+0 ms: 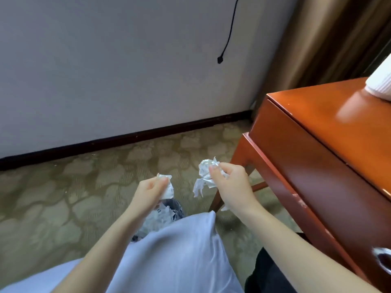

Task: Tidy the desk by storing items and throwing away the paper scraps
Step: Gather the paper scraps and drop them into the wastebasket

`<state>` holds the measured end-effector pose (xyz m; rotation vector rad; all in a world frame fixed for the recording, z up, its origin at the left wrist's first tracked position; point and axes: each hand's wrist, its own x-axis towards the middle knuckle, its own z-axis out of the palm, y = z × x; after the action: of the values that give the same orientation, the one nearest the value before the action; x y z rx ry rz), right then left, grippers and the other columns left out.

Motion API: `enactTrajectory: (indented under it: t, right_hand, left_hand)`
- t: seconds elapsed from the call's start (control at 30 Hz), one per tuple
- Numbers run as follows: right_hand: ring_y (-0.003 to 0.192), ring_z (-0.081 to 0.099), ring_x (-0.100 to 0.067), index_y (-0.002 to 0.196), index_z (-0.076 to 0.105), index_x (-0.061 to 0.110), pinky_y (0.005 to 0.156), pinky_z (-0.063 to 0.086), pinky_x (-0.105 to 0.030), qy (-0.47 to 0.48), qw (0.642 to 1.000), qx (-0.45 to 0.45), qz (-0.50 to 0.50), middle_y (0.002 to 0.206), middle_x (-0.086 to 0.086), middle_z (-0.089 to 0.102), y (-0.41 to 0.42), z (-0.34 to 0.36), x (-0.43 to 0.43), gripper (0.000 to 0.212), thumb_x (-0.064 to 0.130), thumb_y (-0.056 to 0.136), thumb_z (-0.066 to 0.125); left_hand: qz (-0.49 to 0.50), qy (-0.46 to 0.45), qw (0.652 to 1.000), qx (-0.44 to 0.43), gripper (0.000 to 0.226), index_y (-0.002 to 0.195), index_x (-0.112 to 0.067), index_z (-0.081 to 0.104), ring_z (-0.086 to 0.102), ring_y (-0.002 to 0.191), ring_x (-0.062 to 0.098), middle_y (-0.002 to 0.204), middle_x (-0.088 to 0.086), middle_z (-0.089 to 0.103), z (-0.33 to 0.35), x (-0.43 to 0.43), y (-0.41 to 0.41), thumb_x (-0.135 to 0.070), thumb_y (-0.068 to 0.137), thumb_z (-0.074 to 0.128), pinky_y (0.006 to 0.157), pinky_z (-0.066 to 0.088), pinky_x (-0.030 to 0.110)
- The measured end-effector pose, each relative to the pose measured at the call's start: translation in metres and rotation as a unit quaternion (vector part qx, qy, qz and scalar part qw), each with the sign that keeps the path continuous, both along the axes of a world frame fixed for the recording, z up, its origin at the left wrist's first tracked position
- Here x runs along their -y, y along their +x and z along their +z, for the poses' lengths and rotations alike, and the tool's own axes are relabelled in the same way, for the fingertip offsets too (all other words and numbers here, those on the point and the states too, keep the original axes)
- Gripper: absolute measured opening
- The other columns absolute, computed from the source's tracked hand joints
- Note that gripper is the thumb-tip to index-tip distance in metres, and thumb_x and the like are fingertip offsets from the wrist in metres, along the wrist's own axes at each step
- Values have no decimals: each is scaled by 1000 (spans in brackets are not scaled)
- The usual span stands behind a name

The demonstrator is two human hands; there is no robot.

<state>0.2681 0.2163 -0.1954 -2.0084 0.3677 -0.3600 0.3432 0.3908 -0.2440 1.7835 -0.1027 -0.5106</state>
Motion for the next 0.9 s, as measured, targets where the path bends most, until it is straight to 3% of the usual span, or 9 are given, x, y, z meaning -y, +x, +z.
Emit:
enactTrajectory:
  t: [0.13,0.3,0.43,0.63,0.77,0.9]
  right_hand:
    - [57,25,-16,58,37,-4,55,18,-28,27,997,-72,2,59,-8,28,28,-40,-11,44,19,93,51]
    - [49,20,-11,57,33,11,48,15,-26,61,985,-163,2,53,1,23,57,-84,-21,39,15,93,50]
    - [46,17,-12,54,24,20,48,15,-24,128,958,-256,-3,50,2,19,78,-121,-31,45,15,91,50]
    - [48,14,-14,56,20,21,46,12,-22,189,911,-366,24,55,-3,17,106,-170,-55,43,10,89,45]
    - [46,16,-14,57,23,20,42,13,-21,206,877,-435,15,54,-2,21,127,-195,-64,40,9,90,43]
    - [44,25,-15,61,30,17,38,18,-18,205,853,-480,10,57,-3,35,138,-213,-73,28,8,86,40]
  left_hand:
    - [55,27,996,-62,35,59,-18,44,28,33,2,35,-12,34,-40,-10,25,-18,94,46,40,24,18]
    - [72,90,983,-143,39,55,-17,28,25,41,12,43,-7,28,-102,-15,43,-16,90,46,43,19,18]
    - [55,140,972,-181,37,54,-17,30,28,44,14,50,-2,29,-141,-25,53,-14,88,44,46,23,22]
    - [137,127,938,-290,22,68,-12,41,54,53,20,65,5,42,-189,-34,63,-15,90,46,49,38,24]
    - [183,115,911,-351,14,80,-8,49,64,72,26,86,9,53,-208,-38,70,-16,92,50,49,55,29]
    - [175,120,885,-415,30,77,-2,58,57,65,24,68,12,55,-220,-43,71,-22,96,47,61,56,35]
